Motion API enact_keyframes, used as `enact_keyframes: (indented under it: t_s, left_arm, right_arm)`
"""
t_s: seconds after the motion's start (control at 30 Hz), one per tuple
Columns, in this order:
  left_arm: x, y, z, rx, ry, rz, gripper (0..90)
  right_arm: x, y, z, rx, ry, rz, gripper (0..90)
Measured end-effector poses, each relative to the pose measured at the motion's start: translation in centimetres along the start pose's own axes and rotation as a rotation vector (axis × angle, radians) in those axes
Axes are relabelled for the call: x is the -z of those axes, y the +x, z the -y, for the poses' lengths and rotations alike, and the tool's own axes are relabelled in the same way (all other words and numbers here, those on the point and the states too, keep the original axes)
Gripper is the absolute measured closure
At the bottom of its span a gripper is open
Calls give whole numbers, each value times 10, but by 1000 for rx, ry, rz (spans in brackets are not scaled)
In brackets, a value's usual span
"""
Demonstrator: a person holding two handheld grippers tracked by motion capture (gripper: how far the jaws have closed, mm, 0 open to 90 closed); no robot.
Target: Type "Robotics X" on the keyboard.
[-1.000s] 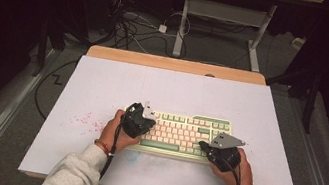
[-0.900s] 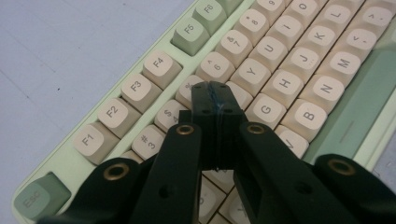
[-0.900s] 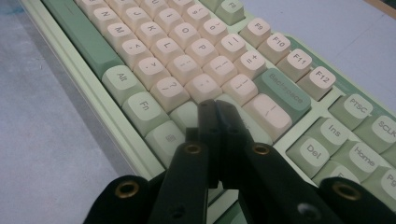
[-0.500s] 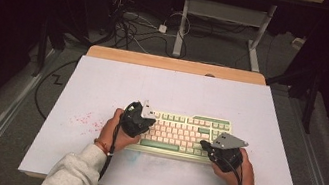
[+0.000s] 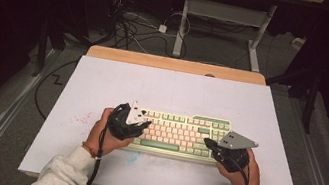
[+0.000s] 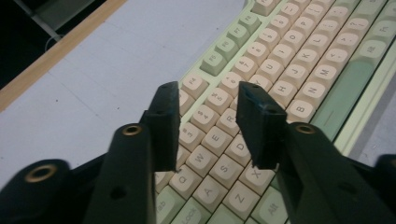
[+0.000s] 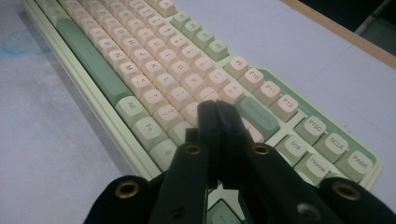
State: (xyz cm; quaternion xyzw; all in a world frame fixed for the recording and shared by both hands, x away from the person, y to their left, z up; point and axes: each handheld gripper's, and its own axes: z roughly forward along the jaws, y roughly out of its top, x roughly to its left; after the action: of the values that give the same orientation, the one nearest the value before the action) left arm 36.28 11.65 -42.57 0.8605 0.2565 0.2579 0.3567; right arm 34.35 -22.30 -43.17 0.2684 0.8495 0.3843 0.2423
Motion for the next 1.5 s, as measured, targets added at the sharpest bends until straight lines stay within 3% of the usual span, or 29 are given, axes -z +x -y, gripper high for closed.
enact_keyframes:
  t_s: [0.07, 0.17, 0.33, 0.57, 0.63, 0.97, 1.17, 1.5]
  left_arm:
    - [3, 0, 4, 3, -9, -25, 413]
    - [10, -1, 10, 5, -31, -37, 309]
    - [18, -4, 26, -4, -33, -65, 203]
    - [30, -9, 50, 6, -46, -63, 176]
    - [33, -11, 56, -8, -34, -65, 175]
    - [47, -15, 80, 10, -10, -59, 175]
    - [51, -16, 88, 10, 14, -77, 175]
    - [53, -20, 92, 11, 23, -70, 175]
  right_arm:
    - [2, 0, -1, -1, -5, -1, 900]
    - [3, -1, -2, -1, -10, -3, 900]
    - [4, -2, -3, -6, -16, -7, 900]
    - [3, -3, -8, -22, -27, -5, 900]
    - [1, -3, -9, -19, -26, -14, 900]
    - [-24, 1, -23, -1, -9, -30, 900]
    - [-43, 7, -35, 15, 6, -44, 900]
    - [-74, 19, -47, 38, 64, -59, 900]
